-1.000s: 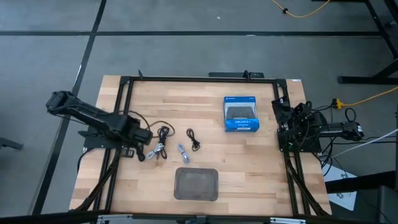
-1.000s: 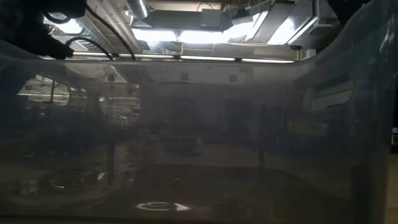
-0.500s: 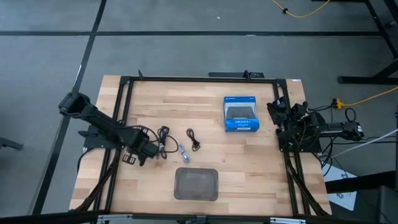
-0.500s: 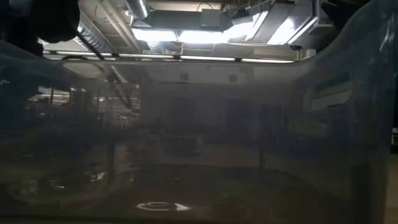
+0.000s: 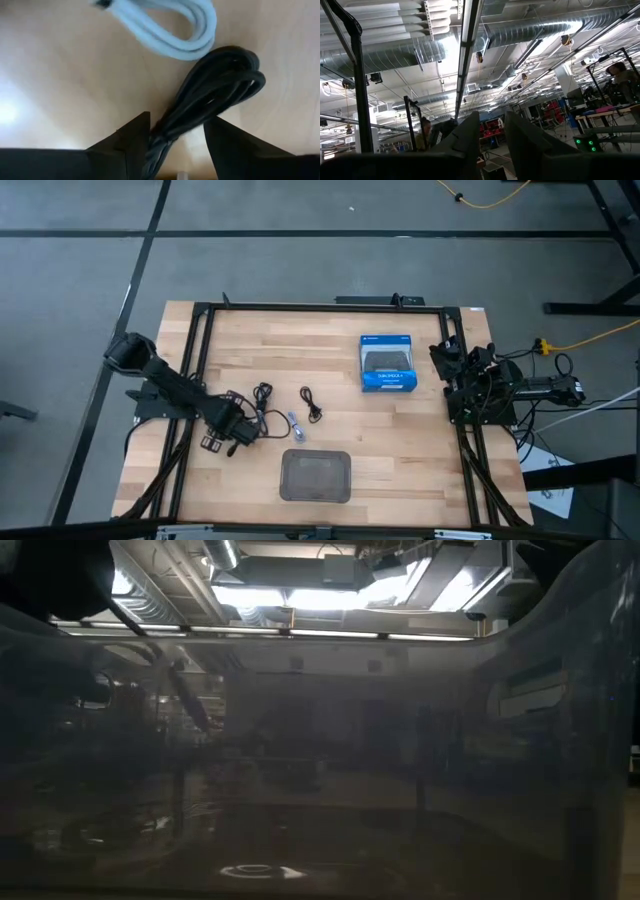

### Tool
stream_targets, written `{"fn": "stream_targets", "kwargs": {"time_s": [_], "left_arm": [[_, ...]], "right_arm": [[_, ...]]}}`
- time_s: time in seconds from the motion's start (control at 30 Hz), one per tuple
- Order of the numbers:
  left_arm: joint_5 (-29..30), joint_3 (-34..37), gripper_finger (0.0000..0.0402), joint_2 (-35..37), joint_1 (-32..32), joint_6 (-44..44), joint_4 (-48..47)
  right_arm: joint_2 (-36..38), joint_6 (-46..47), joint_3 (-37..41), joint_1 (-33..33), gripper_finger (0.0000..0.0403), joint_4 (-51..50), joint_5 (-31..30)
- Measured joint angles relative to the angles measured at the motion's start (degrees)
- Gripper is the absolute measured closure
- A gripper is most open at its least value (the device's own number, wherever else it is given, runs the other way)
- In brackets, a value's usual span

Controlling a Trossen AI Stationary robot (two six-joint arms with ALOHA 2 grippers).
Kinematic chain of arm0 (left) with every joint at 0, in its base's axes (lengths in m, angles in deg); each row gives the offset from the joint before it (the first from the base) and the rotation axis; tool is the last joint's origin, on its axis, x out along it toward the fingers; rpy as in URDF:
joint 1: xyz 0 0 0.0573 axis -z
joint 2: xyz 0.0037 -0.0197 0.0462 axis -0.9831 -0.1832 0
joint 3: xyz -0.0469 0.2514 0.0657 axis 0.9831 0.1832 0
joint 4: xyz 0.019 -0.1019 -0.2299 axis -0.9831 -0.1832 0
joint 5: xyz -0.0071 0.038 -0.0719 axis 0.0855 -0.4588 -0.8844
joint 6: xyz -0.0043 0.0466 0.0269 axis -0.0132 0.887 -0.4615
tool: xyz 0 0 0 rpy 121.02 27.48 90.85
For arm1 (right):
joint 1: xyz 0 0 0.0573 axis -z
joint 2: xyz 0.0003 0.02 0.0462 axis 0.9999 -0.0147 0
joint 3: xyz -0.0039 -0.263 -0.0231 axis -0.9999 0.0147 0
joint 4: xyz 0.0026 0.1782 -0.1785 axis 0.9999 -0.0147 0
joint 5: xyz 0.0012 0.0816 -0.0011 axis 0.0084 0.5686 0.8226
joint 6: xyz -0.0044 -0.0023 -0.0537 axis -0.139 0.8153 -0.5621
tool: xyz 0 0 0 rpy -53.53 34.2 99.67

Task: Pick and place USB-C Cables
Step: Put the left black charger cable into the black bin

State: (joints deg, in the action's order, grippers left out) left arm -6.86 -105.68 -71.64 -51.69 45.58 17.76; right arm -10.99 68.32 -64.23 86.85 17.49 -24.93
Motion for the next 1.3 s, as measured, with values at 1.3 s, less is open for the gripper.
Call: {"fn": "stream_targets", "kwargs": {"time_s": [1.3], "left_arm": [[-4.9, -39.5, 0.0362, -15.2, -5.7, -11.9, 28.4]], "right_arm": [[0.1, 1.5, 0.0, 0.0, 0.0305, -0.9, 3.9]]}}
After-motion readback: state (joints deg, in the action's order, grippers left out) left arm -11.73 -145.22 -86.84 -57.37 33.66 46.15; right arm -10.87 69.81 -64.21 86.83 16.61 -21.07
